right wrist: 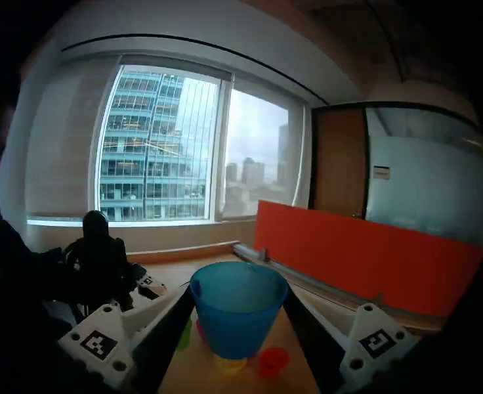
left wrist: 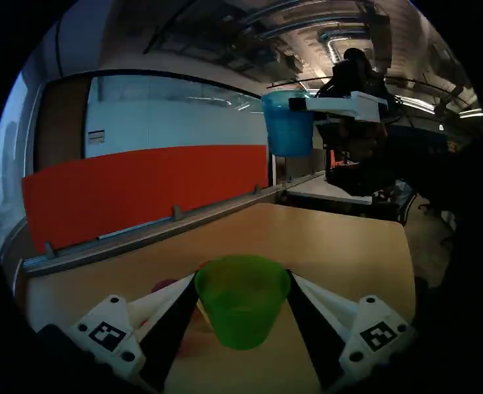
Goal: Pour water
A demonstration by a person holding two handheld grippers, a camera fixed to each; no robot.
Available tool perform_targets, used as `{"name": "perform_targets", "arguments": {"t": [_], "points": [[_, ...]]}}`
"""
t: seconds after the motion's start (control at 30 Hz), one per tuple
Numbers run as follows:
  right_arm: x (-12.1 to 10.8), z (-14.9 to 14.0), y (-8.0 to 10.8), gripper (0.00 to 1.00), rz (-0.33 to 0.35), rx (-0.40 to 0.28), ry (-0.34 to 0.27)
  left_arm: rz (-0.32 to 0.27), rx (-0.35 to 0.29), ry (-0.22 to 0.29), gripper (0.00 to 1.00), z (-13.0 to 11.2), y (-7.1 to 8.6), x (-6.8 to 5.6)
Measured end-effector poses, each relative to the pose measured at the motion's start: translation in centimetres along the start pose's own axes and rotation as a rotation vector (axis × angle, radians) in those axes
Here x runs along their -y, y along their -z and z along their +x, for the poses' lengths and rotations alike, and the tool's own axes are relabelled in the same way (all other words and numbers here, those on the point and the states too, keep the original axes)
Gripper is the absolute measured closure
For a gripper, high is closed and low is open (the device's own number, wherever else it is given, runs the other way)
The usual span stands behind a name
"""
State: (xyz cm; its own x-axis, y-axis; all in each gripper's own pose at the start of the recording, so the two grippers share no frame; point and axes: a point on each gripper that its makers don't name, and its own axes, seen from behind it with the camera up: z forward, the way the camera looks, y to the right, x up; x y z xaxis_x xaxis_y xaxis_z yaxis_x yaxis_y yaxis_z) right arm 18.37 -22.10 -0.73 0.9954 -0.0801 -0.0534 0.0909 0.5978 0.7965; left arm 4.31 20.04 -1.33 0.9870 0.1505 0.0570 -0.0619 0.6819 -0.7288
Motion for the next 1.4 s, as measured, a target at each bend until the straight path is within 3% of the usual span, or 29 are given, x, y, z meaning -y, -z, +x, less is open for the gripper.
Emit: {"name": "perform_targets", "arguments": {"t": [0.2,0.6,1.4], "points": [[-1.2,-1.6,1.2,0.06,-0.031,0.015,-0.004,0.009,0.031,-0.002,0.12,-1.0,0.5,0.5],[-2.3,-6.0,2.3,0.05,-0.053,0.084,-0.004,-0.007,0.134,-0.024,0.11,-3.6,0.4,0.1],[-1.6,-15.1,1.8,0.05,-0.003,0.275,0.004,-0.035,0.278,-0.02,0.11,-8.0,-0.4,-0.3]]}}
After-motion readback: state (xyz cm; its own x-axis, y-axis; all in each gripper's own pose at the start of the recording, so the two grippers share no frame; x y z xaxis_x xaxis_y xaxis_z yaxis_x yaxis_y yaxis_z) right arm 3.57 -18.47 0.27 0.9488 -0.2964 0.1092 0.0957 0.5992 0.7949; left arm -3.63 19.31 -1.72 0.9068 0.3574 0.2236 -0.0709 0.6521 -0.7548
